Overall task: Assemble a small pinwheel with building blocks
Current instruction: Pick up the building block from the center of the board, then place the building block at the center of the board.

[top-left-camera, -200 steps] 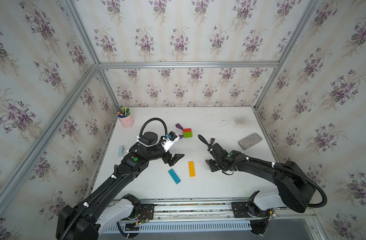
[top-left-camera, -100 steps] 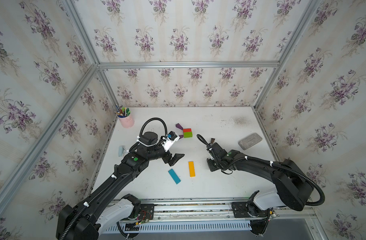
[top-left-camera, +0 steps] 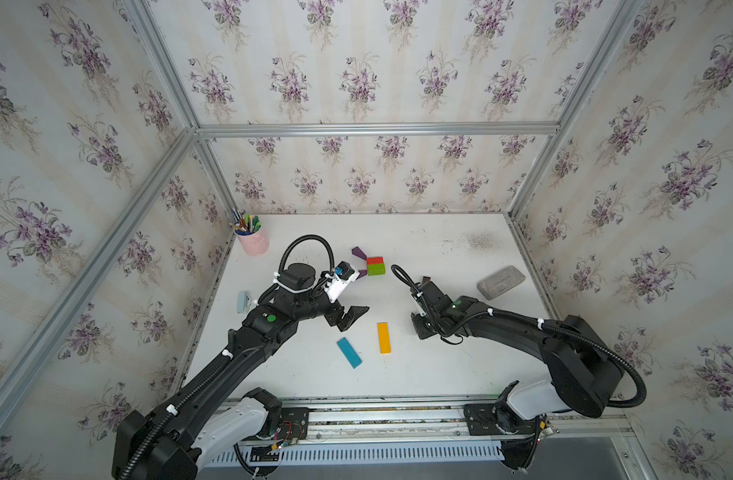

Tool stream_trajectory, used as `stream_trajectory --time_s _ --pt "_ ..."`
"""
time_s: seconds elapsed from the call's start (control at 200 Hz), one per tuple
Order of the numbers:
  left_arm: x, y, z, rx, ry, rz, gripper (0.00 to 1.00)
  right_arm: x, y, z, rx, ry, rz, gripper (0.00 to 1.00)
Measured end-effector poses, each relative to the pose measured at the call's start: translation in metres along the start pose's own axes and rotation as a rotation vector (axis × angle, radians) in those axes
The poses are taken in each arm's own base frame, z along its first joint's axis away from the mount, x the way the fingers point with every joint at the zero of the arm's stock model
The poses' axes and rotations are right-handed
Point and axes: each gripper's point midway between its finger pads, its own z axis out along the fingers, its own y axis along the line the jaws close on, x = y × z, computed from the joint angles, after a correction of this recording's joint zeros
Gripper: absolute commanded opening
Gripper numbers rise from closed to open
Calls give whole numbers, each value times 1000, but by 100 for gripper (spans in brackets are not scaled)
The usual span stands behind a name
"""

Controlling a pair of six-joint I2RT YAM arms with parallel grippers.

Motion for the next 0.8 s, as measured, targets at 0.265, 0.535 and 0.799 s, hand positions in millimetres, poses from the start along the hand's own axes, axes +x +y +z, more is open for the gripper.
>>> stream_trajectory --time_s 0.265,0.535,0.799 --pt "0 17 -6 -112 8 6 100 -32 -14 3 12 -36 -55 23" --pt "16 63 -16 -350 96 -33 99 -99 -42 -7 -17 -168 -136 19" --pt "21 78 -21 -417 114 -70 100 -153 -54 10 -64 -212 -275 25"
